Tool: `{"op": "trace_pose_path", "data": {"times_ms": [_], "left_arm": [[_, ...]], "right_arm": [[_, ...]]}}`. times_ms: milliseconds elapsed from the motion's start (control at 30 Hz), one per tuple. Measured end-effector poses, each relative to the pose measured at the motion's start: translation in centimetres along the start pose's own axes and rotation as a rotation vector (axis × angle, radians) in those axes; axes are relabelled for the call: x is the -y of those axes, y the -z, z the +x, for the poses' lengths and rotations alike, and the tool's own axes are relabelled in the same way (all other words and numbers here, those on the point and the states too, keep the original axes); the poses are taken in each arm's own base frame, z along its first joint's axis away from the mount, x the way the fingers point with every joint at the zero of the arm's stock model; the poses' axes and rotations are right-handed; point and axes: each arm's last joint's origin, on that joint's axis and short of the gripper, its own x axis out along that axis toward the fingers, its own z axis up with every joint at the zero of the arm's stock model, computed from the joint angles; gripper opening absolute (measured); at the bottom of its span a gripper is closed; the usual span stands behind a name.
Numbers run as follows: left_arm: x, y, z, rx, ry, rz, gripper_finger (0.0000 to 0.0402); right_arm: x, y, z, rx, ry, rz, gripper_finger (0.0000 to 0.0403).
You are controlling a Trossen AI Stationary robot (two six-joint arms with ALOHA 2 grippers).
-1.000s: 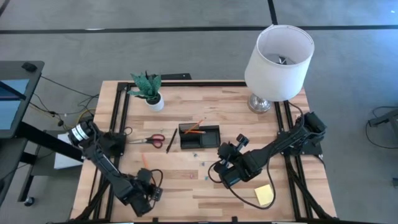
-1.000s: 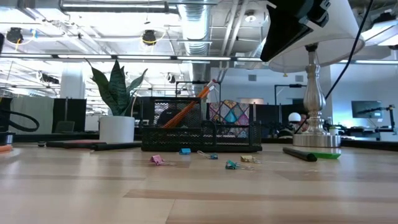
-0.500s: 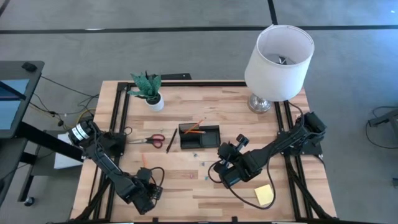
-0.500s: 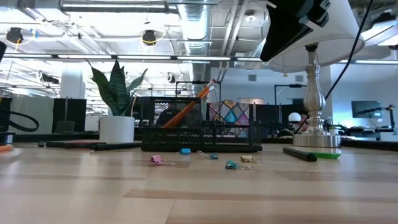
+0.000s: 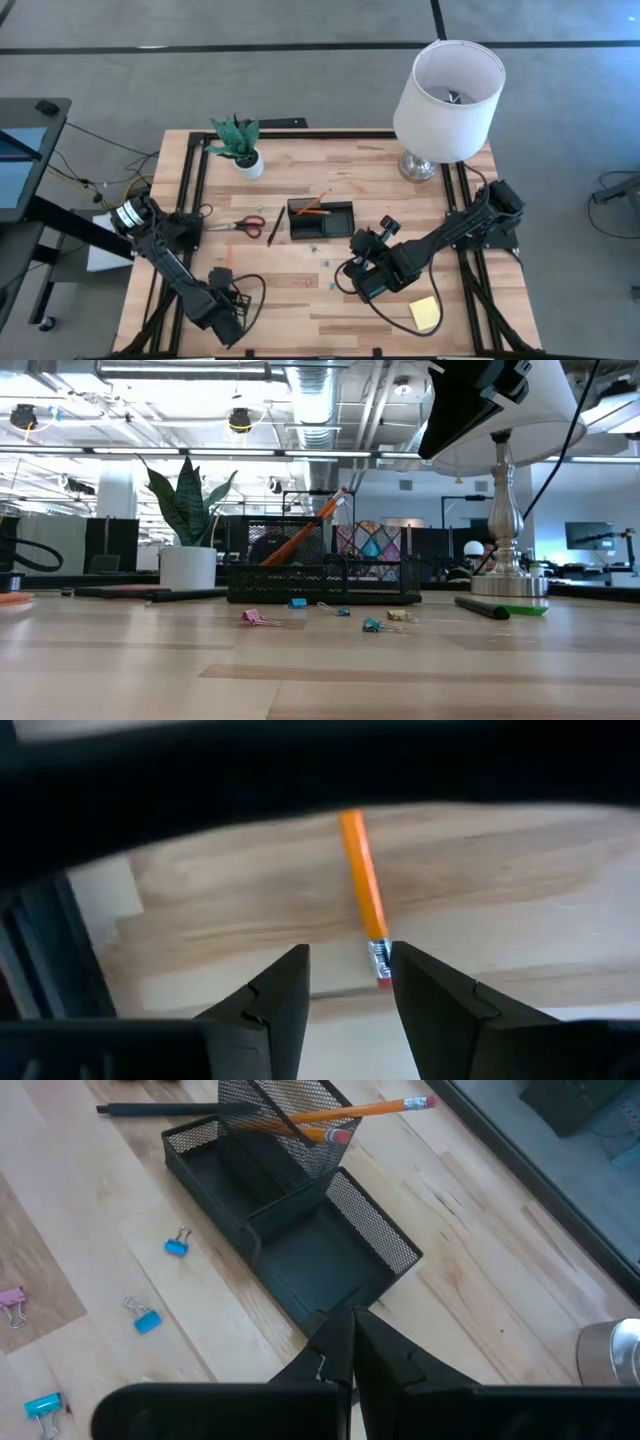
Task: Pick and place office supplies into organizer
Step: Put the orange pencil into the black desk organizer
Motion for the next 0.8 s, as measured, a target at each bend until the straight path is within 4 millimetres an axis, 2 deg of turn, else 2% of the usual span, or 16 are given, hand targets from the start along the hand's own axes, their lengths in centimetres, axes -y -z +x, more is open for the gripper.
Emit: {"op": "trace_pose_path", "data": {"times_ms": [367, 800], "left_arm": [[-0.01, 0.85, -0.12, -0.006, 0.074, -0.021, 0.0139], [-0.45, 0.32, 0.78, 0.042, 0.073, -0.031, 0.0139]], "right_arm": [[-0.01, 0.00, 0.00, 0.000, -0.001, 0.001, 0.0000], [-0.03, -0.01, 0.01, 0.002, -0.002, 0.002, 0.0000]]}}
